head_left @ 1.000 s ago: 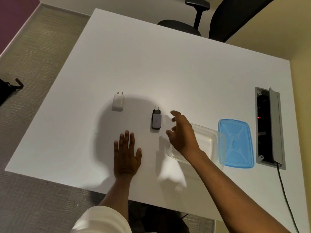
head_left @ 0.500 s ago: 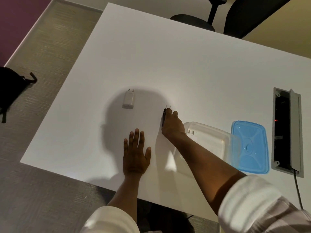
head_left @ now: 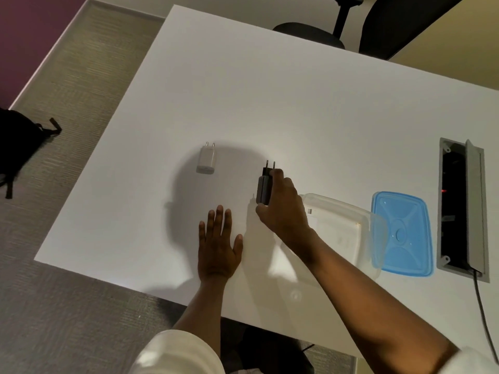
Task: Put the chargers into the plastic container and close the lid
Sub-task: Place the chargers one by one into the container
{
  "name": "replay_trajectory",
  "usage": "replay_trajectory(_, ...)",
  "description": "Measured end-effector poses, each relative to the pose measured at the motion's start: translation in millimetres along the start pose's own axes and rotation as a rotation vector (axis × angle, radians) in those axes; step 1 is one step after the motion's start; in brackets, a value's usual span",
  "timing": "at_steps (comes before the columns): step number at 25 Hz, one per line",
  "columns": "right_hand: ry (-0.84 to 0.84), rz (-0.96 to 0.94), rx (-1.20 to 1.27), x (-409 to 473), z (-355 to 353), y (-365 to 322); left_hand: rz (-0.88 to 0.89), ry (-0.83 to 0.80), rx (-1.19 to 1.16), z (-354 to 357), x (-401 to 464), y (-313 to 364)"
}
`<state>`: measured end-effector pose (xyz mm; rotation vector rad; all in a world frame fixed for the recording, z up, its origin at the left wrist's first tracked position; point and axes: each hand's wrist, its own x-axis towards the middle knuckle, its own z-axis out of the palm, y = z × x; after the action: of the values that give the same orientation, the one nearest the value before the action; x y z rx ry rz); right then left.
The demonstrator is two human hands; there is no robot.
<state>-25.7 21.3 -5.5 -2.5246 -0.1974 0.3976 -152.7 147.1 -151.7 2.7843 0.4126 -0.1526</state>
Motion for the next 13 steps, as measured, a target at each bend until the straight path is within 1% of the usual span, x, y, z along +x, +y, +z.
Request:
replay_trajectory(2, 0.087, -0.038, 0.077, -27.1, -19.5, 9.3, 0.001, 0.003, 0.007, -1.6, -1.2, 0.7)
replay_trajectory(4, 0.119, 0.018, 0.131, -55.0, -38.0, 27.1, 0.003, 0.005, -0.004, -2.5, -1.6, 0.9)
replay_trajectory(8, 0.079, 0.185, 0.030, -89.4, -54.1, 77.3, 0.006, 0.008, -0.012, -3.7, -2.0, 2.2)
replay_trajectory(13, 0.016, 0.340, -0.032, -87.9, -42.4, 119.1, 0.008, 0.007, 0.010, -1.8, -2.2, 1.9)
